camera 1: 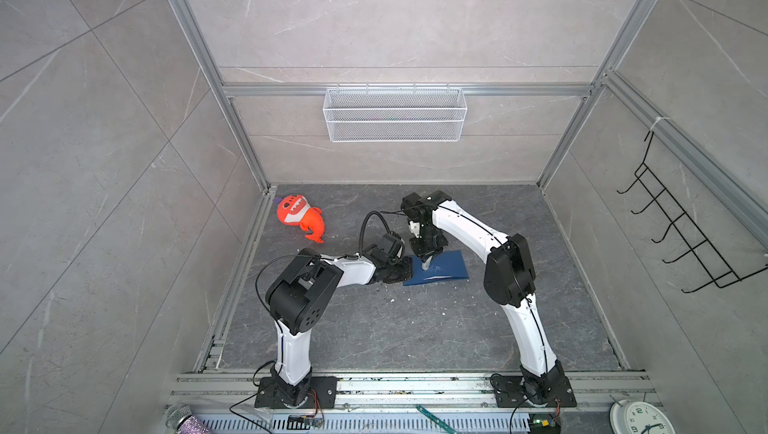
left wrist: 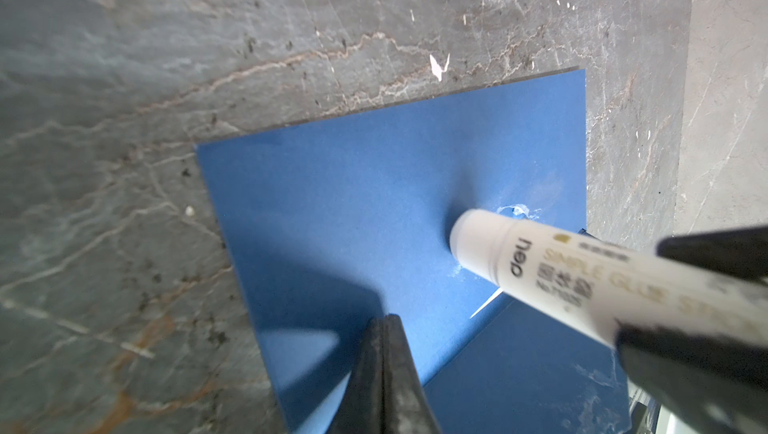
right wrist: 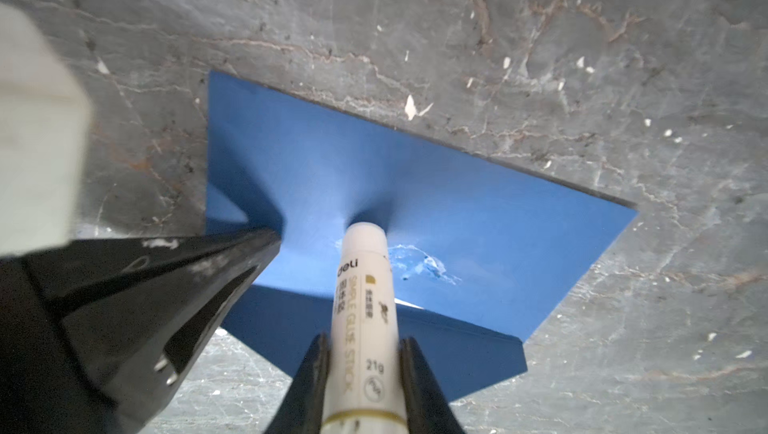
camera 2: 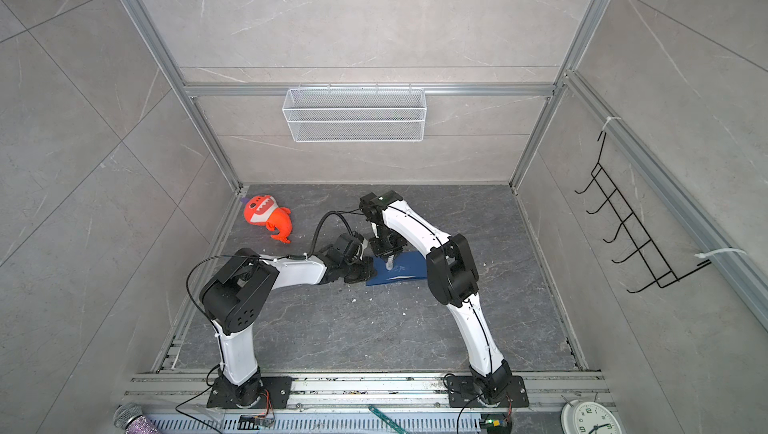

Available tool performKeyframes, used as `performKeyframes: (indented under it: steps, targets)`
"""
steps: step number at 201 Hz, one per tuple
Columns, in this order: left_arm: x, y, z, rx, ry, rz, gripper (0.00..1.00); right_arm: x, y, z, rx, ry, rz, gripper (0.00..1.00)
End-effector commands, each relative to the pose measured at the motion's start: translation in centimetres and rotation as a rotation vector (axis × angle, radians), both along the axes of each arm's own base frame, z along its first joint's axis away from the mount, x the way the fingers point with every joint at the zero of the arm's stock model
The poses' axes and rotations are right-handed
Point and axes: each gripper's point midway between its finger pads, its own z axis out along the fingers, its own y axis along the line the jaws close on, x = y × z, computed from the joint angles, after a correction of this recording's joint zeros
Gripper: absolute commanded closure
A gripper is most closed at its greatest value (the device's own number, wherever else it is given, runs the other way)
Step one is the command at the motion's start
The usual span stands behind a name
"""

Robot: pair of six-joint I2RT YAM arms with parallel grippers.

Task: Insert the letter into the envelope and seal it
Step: 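Press the left gripper on the envelope while the right gripper touches glue to the flap, then rub the glue stick tip across the envelope flap with the right gripper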

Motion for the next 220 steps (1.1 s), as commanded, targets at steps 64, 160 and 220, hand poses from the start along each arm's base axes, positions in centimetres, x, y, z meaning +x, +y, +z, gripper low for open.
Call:
performKeyframes:
  steps: [64,160,220]
  targets:
    - [-1.5,2.1,-3.3,0.096,0.089,0.037,1.0,0.2,-1.4,-1.0,-0.094,-0.005,0.013,1.0]
    - [-1.9,2.6,-4.0,0.118,0.11,0.053,1.0,0.6,-3.5,-0.9,-0.162,-0.011,0.009,1.0]
    - [-2.1,2.8,-4.4,0.126,0.121,0.057,1.0,0.8,-4.8,-0.8,-0.189,-0.01,0.0,1.0]
